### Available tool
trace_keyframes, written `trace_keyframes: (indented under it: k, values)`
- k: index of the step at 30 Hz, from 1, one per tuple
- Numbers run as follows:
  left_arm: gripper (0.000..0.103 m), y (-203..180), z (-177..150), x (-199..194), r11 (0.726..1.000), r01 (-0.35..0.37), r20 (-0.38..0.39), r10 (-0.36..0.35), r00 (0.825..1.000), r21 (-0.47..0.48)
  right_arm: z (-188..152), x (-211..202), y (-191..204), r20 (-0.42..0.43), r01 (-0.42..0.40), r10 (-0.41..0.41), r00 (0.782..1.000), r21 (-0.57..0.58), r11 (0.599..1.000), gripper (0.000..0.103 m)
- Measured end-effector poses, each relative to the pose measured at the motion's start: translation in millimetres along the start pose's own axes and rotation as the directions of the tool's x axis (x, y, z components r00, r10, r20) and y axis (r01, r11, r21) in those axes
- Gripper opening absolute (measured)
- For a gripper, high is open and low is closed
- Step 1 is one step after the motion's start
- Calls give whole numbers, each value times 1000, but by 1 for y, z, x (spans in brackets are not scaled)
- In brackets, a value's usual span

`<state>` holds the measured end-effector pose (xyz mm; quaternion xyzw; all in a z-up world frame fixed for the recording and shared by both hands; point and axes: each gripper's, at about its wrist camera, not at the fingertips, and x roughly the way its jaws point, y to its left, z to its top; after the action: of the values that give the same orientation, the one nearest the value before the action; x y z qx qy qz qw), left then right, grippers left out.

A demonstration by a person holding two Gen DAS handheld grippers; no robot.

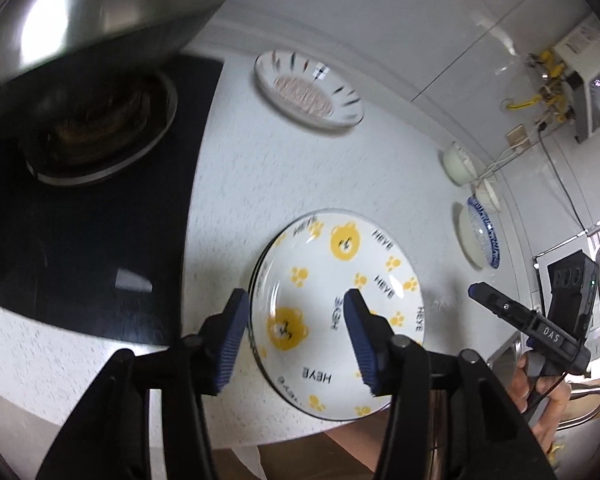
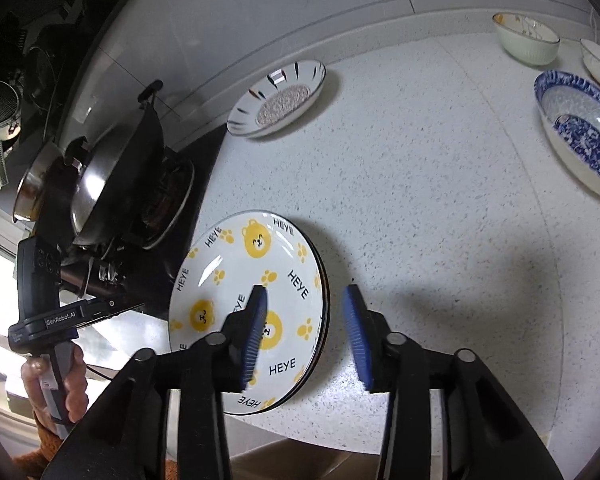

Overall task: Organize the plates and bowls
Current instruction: 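Open both grippers and release the stacked bear plates, then grasp the rim of the mandala plate with both grippers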

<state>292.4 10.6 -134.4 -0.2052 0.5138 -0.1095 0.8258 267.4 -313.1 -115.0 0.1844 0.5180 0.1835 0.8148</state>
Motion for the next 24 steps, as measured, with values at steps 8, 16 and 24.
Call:
trace_keyframes:
  k: [8, 16, 24]
  values:
    - [48, -21, 34, 5, 998, 26, 28, -27, 999, 57, 27, -27, -5, 100, -9, 10, 995, -13, 1000, 68]
    - [48, -40, 99, 33, 999, -34, 33, 32, 999, 31, 78, -7, -19, 68, -33, 36, 997, -52, 998, 70]
    - [70, -42, 186, 105, 979, -205, -36, 205, 978, 12, 141, 53, -31, -39, -90, 87, 995, -91, 992, 77]
